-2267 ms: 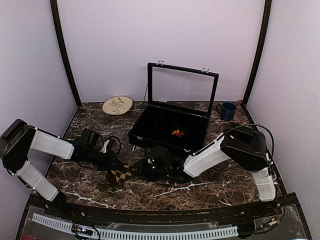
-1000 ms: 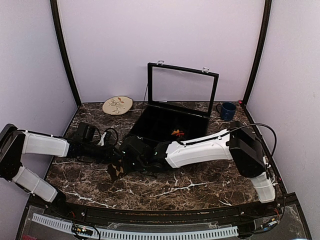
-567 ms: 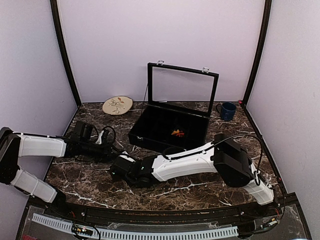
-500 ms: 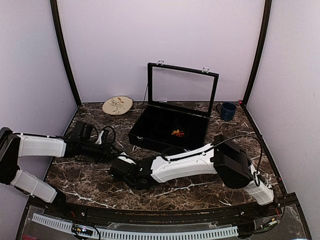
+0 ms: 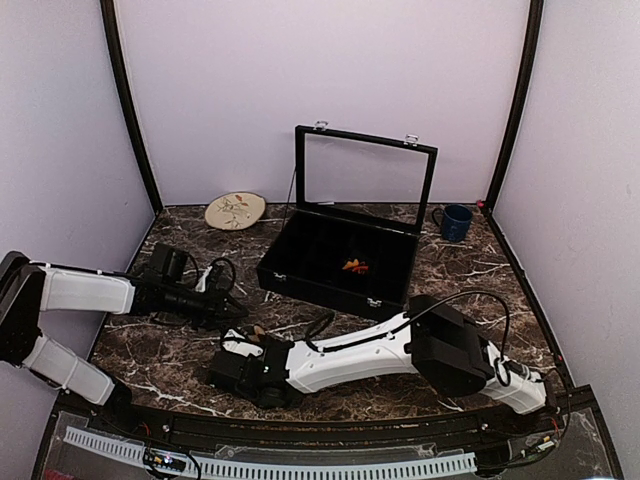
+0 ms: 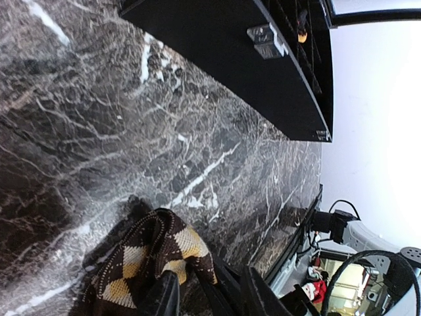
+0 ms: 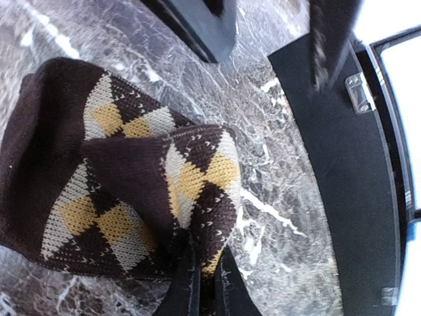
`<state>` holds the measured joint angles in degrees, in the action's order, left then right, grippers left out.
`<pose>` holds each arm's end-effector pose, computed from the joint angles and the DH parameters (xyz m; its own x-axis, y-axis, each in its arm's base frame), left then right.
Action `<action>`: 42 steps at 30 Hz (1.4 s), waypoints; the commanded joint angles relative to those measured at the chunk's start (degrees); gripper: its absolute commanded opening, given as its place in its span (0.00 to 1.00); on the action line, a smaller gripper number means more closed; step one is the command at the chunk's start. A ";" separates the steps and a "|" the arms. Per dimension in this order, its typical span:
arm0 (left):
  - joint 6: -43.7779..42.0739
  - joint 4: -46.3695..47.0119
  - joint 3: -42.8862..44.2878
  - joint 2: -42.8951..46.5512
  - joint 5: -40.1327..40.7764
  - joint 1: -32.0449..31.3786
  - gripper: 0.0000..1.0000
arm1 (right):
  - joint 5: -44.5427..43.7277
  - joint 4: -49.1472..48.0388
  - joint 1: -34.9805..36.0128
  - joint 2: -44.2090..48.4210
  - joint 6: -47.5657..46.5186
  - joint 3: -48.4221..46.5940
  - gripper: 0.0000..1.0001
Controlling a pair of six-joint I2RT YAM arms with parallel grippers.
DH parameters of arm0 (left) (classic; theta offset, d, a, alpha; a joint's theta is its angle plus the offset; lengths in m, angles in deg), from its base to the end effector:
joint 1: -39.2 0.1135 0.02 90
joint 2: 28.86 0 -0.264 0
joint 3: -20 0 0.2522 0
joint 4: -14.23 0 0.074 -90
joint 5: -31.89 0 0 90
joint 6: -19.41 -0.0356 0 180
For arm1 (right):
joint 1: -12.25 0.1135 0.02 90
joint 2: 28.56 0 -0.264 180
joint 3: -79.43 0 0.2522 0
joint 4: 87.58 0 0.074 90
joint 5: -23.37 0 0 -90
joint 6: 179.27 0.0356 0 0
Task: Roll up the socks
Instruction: Roll the sock at the center of the board.
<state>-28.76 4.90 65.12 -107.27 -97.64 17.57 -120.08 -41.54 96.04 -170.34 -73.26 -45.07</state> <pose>0.2263 -0.1141 0.1650 -0.9490 -0.1770 -0.2609 0.1165 0.5721 -0.8119 0.0837 0.5049 0.1169 -0.2454 -0.7372 -0.6296 -0.5049 0.6516 -0.5661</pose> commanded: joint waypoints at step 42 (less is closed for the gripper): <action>-14.45 -22.72 9.66 -9.43 -8.18 0.31 0.51 | -12.04 -25.60 4.78 -0.56 -38.69 10.75 0.00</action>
<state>-41.77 -16.19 73.40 -115.54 -104.81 17.57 -130.93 -62.68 99.90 -171.19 -107.47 -36.06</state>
